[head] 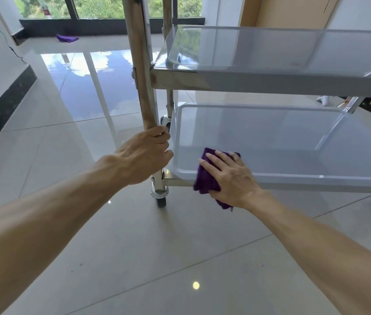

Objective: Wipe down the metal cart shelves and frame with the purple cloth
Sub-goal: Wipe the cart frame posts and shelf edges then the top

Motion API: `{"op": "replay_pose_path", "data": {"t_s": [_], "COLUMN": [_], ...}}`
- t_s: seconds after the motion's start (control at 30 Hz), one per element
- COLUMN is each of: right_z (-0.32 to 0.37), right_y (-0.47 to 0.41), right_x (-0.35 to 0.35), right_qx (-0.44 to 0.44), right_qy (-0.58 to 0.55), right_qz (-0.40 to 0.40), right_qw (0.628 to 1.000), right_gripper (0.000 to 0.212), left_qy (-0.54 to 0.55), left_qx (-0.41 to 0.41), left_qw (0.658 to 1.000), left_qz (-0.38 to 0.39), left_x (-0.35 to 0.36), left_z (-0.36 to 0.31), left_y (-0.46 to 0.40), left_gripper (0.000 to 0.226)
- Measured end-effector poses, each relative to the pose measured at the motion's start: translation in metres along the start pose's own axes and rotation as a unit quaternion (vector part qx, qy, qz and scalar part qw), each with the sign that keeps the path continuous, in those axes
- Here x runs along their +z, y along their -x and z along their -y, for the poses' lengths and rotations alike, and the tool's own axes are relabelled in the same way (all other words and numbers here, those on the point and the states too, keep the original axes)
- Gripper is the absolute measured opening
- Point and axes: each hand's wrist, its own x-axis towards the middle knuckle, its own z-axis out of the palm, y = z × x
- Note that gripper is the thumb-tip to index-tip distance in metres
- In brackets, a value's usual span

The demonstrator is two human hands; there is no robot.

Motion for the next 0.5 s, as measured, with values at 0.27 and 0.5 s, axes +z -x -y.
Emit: {"op": "replay_pose_path", "data": {"t_s": [0.27, 0.5], "right_z": [0.015, -0.088], "right_y": [-0.012, 0.064], "right_x": [-0.004, -0.005], "right_qx": [-0.043, 0.010], "right_qy": [-0.015, 0.004], "right_qz": [0.014, 0.042], "right_qw": [0.999, 0.999], "right_gripper": [0.085, 0.089], "left_qy": [-0.015, -0.003], "left_qx": [0.022, -0.040], "left_qw": [0.999, 0.999], "left_qz": [-0.018, -0.025], "left_x": [0.009, 0.004], "left_z": [0.011, 0.001], "left_y": [0.014, 0.013], "left_gripper": [0.014, 0.032]}}
